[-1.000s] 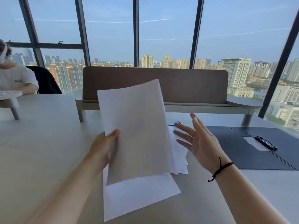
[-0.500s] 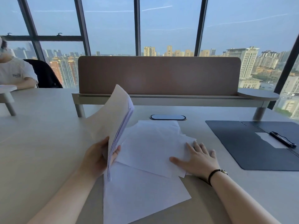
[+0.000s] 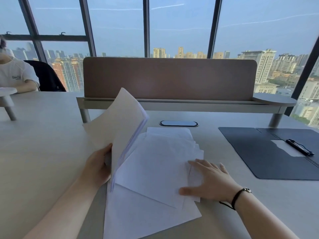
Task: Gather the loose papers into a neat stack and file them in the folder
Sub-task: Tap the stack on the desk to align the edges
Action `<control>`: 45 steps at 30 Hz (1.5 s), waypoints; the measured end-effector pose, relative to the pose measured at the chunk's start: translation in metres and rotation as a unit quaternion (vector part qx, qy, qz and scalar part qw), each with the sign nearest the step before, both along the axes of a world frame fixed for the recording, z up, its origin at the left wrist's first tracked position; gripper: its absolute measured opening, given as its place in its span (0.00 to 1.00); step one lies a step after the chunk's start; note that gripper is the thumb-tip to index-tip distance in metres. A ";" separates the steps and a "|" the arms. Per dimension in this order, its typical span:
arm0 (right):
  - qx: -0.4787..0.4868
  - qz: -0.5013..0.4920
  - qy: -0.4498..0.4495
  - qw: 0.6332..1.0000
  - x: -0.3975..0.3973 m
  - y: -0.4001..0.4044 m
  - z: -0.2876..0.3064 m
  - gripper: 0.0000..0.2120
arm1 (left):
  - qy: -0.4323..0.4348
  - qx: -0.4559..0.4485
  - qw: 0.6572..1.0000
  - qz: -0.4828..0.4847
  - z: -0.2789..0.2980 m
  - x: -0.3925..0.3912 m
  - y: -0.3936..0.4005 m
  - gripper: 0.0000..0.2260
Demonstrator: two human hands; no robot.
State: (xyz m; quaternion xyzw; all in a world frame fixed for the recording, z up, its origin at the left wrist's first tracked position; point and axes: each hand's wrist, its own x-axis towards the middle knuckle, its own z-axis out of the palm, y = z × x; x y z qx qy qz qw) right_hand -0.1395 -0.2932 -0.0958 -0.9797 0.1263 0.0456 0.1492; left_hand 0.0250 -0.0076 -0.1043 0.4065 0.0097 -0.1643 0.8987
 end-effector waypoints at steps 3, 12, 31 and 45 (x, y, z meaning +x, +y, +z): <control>0.045 -0.099 -0.107 0.988 0.017 0.000 0.003 0.51 | 0.005 0.040 0.999 0.017 -0.004 0.003 0.001 0.15; -0.086 -0.156 -0.090 0.980 0.080 -0.013 -0.007 0.54 | 0.018 0.048 0.998 -0.028 -0.001 -0.001 0.002 0.14; 0.523 -0.090 -0.197 0.824 0.046 -0.031 0.020 0.13 | 0.010 0.087 0.996 -0.002 0.001 0.004 -0.002 0.14; 0.578 -0.009 -0.259 0.773 0.015 -0.021 0.022 0.14 | -0.234 0.380 0.893 -0.055 0.018 -0.023 -0.016 0.08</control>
